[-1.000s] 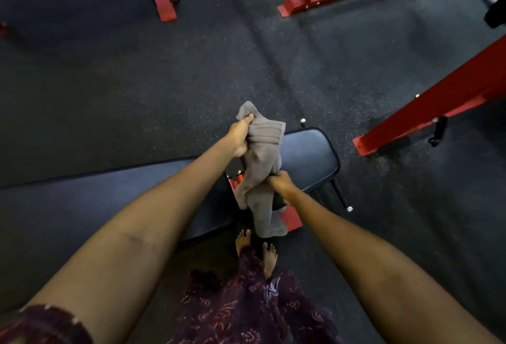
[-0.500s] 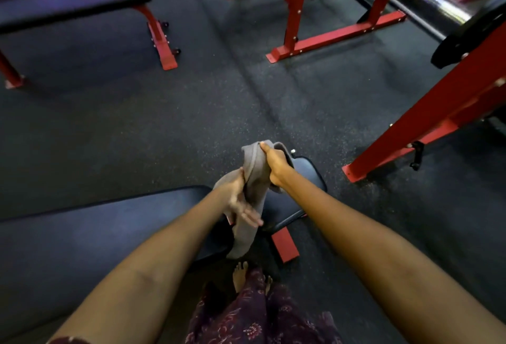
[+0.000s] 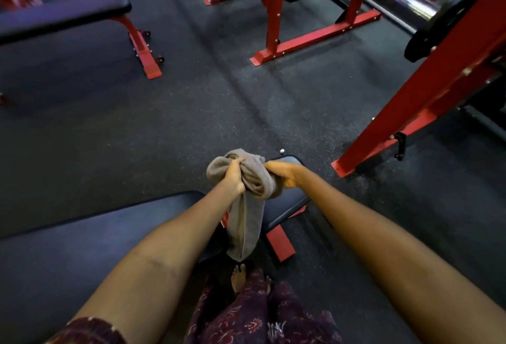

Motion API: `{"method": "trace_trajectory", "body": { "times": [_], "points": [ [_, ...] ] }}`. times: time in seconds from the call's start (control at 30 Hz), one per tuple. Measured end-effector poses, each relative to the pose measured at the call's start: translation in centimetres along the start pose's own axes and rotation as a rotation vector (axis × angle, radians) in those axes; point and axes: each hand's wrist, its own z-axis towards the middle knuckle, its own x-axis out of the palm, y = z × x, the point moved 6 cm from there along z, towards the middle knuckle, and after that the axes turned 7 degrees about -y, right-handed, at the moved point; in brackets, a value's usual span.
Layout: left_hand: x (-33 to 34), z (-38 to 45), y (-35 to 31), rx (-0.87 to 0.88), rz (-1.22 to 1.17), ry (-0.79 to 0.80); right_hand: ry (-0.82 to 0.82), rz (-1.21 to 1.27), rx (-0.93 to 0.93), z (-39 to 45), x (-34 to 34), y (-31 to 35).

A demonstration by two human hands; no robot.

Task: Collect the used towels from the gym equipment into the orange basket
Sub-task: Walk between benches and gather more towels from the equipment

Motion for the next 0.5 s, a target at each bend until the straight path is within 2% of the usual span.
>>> {"method": "trace_trajectory", "body": {
  "times": [0.07, 0.1, 0.13, 0.2, 0.27, 0.3, 0.37, 0.5],
  "points": [
    [0.1, -0.5, -1.0, 0.096, 0.130, 0.018, -0.218, 0.081, -0.019, 0.4, -1.7, -0.8],
    [-0.2, -0.9, -1.8, 0.140, 0.155, -0.025, -0.297, 0.183, 0.005, 0.4, -2.6, -1.7],
    [-0.4, -1.0, -2.4, 0.152, 0.196, -0.018, -0.298, 0.268, 0.078, 0.7, -2.8, -2.7],
    [-0.4, -0.7, -3.4, 0.166, 0.240, 0.019, -0.176, 0.374, 0.254, 1.3, -2.5, -4.7],
    [-0.3, -1.1, -4.5, 0.211, 0.349, 0.031, 0.017, 0.504, 0.356, 1.2, -1.0, -5.3],
    [-0.3, -1.4, -4.9, 0.233, 0.358, 0.063, 0.080, 0.589, 0.348, 1.6, -0.4, -5.1],
    [0.0, -2.2, -5.0, 0.239, 0.474, 0.156, 0.085, 0.757, 0.252, 2.4, -0.1, -4.0],
    [-1.5, -3.3, -5.6, 0.210, 0.759, 0.160, -0.209, 0.980, 0.079, 2.6, -1.9, -2.6]
  ]
}}
